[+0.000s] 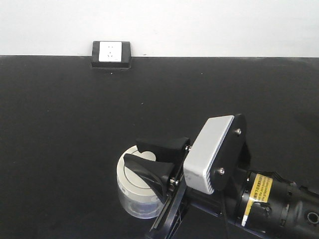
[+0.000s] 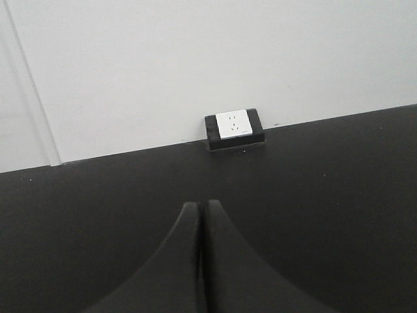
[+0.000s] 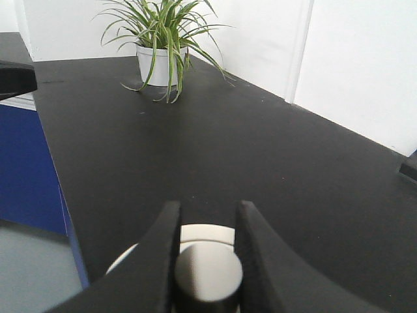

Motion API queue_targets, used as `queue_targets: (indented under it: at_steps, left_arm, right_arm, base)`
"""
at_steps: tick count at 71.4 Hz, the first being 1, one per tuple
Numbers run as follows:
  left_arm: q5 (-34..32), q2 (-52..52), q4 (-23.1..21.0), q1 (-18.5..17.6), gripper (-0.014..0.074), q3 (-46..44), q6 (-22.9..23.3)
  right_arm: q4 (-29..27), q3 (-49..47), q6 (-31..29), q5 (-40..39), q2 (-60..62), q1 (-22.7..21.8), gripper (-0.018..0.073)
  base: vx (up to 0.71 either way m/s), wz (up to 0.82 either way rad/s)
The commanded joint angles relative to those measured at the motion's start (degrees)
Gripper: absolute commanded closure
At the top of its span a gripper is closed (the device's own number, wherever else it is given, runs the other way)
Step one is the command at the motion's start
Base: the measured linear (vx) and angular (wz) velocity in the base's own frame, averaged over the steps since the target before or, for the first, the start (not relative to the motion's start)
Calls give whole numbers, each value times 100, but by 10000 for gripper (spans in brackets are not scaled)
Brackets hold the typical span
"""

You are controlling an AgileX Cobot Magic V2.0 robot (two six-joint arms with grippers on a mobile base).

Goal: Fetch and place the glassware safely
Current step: 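Hold the jar in the right gripper above the bench while the base settles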

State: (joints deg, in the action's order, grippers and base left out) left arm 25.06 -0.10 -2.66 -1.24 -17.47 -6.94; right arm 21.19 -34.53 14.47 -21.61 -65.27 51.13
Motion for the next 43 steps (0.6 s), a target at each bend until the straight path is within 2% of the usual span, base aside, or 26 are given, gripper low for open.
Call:
queue_targets:
  at_steps: [1, 43]
  left_arm:
    - [-380, 90, -45, -24, 603, -146, 1]
    - [-380, 90, -45, -24, 603, -146, 1]
  right_arm:
    - [-38, -208, -22, -575, 119, -4, 563]
    - [-44, -208, -22, -641, 119, -4, 563]
  base:
    - [0, 0]
    - [0, 0]
